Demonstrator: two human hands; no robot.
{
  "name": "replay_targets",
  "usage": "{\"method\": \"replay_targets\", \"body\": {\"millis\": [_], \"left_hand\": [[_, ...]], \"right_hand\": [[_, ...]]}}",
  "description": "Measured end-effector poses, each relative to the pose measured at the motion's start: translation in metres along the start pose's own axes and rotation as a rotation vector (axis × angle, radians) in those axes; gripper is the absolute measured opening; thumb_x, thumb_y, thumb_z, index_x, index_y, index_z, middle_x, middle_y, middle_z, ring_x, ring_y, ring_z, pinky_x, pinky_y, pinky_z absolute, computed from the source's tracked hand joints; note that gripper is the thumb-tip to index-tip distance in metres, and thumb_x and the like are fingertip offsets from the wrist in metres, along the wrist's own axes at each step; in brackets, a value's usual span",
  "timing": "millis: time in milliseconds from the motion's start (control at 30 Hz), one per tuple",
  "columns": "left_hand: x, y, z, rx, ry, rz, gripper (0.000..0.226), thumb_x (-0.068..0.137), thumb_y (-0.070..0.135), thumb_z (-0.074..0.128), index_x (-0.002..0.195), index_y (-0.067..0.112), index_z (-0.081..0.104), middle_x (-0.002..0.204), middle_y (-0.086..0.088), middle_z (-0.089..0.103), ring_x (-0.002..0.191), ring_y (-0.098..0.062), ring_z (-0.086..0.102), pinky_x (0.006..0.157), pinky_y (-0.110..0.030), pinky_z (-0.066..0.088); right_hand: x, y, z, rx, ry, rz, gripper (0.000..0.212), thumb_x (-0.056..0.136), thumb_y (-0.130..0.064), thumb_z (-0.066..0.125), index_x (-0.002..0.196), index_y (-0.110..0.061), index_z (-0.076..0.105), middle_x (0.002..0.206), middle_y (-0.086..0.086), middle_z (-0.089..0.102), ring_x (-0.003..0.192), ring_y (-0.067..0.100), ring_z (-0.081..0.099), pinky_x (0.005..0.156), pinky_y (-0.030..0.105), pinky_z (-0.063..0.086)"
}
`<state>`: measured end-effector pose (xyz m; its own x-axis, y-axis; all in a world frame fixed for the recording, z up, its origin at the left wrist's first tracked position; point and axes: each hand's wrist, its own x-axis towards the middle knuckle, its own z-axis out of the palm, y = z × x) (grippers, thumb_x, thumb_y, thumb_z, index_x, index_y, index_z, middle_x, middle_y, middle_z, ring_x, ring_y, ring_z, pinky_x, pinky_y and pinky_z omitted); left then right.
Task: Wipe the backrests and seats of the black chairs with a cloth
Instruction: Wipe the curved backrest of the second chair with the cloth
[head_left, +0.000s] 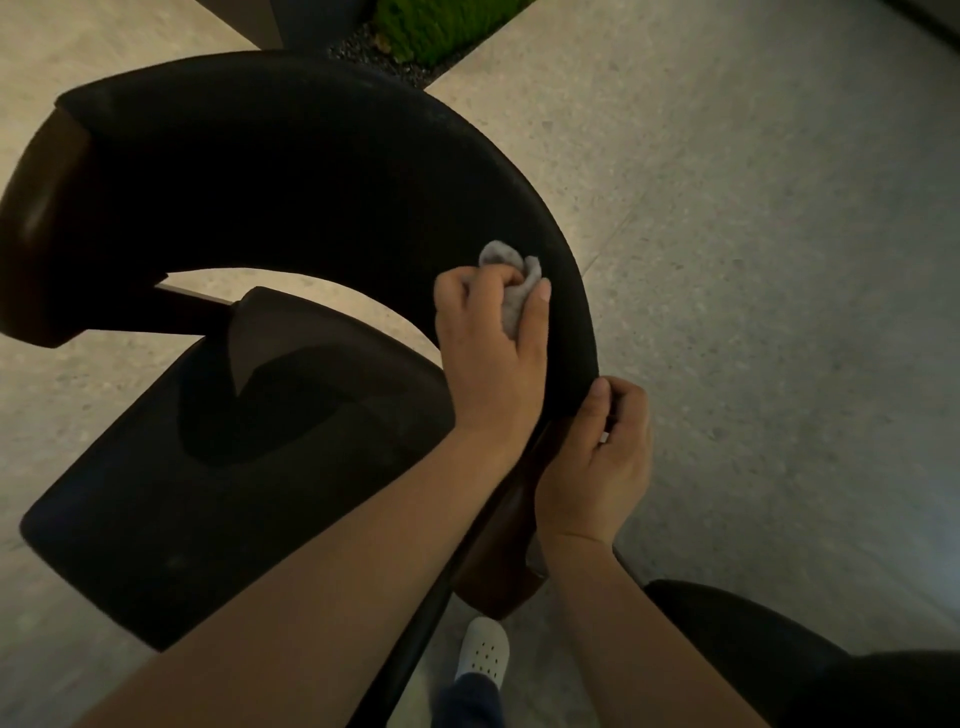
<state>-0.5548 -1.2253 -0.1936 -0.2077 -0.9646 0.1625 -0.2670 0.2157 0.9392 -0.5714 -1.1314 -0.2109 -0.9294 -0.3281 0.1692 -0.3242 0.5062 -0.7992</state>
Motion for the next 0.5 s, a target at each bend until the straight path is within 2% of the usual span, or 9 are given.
{"method": "replay_targets", "body": {"millis": [100, 267, 400, 500], "left_hand": [[-0.002, -0.013, -0.003, -0.022, -0.039, 0.053, 0.017, 0.096, 0.031, 0.055, 0.107, 0.017, 0.058, 0.112, 0.006, 0.042, 0.096, -0.011, 0.052, 0.079, -0.025, 0.052], [-0.006, -0.025, -0.002, -0.085, -0.02, 0.023, 0.011, 0.097, 0.018, 0.056, 0.105, 0.01, 0.06, 0.111, 0.0, 0.046, 0.093, 0.004, 0.05, 0.078, -0.009, 0.045], [-0.008, -0.03, 0.0, -0.083, 0.018, -0.019, 0.009, 0.097, 0.014, 0.056, 0.102, 0.008, 0.061, 0.11, -0.008, 0.05, 0.091, 0.007, 0.049, 0.076, -0.005, 0.042], [-0.014, -0.042, -0.002, -0.045, 0.006, -0.07, 0.005, 0.097, 0.012, 0.055, 0.097, 0.017, 0.057, 0.109, -0.003, 0.048, 0.09, 0.007, 0.048, 0.075, -0.004, 0.04]], "right_hand": [[0.001, 0.001, 0.0, 0.005, -0.004, -0.005, 0.039, 0.098, -0.044, 0.03, 0.099, -0.016, 0.057, 0.086, -0.003, 0.057, 0.072, 0.003, 0.048, 0.062, 0.008, 0.034], [0.001, 0.002, 0.0, 0.01, -0.005, 0.0, 0.04, 0.098, -0.046, 0.029, 0.099, -0.017, 0.057, 0.085, -0.002, 0.057, 0.072, 0.008, 0.05, 0.061, 0.017, 0.037], [0.001, 0.002, 0.0, 0.021, 0.004, -0.01, 0.038, 0.098, -0.045, 0.03, 0.098, -0.018, 0.057, 0.084, -0.003, 0.056, 0.073, 0.009, 0.051, 0.062, 0.019, 0.039], [0.001, 0.002, 0.001, 0.035, 0.011, -0.01, 0.037, 0.098, -0.045, 0.03, 0.098, -0.019, 0.057, 0.085, -0.002, 0.056, 0.075, 0.012, 0.052, 0.064, 0.021, 0.04]]}}
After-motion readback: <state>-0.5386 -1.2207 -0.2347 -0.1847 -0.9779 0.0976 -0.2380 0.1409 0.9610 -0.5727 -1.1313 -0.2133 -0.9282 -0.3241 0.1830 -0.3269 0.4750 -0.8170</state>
